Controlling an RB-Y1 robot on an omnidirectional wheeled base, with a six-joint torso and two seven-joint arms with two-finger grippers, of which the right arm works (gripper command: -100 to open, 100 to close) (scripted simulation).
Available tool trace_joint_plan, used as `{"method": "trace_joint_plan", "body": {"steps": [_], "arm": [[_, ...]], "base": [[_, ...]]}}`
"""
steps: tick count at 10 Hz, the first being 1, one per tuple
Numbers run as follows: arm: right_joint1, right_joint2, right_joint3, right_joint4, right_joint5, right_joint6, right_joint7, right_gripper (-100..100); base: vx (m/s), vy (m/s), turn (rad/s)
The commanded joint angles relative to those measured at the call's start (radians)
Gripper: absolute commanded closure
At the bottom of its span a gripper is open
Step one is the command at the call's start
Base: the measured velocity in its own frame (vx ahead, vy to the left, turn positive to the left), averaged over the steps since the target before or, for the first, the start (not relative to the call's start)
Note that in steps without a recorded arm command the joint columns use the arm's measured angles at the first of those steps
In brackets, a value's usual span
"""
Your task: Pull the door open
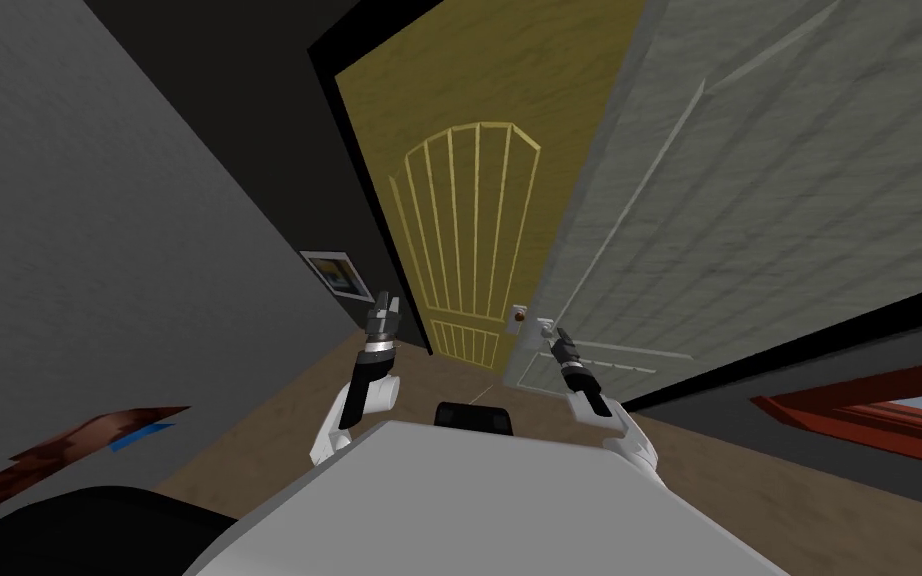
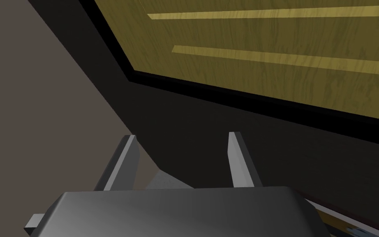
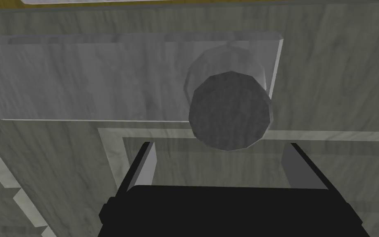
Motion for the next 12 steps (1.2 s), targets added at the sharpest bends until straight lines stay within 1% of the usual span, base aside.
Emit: {"method": "trace_joint_plan", "body": {"steps": [1, 2, 7, 8, 9, 12], "arm": [[0.0, 0.0, 0.0, 0.0, 0.0, 0.0, 0.0, -100], [0.0, 0.0, 0.0, 0.0, 0.0, 0.0, 0.0, 100], [0.0, 0.0, 0.0, 0.0, 0.0, 0.0, 0.0, 100], [0.016, -0.012, 0.006, -0.002, 0.001, -0.004, -0.011, 100], [0.02, -0.016, 0.008, -0.004, 0.002, -0.006, -0.015, 100], [0.04, -0.043, 0.037, -0.019, 0.008, -0.021, -0.046, 100]], "base": [[0.094, 0.046, 0.027], [-0.008, -0.005, -0.025], [-0.02, -0.006, 0.003], [-0.107, -0.055, 0.027], [-0.187, -0.076, 0.046], [-0.216, -0.065, 0.084]]}}
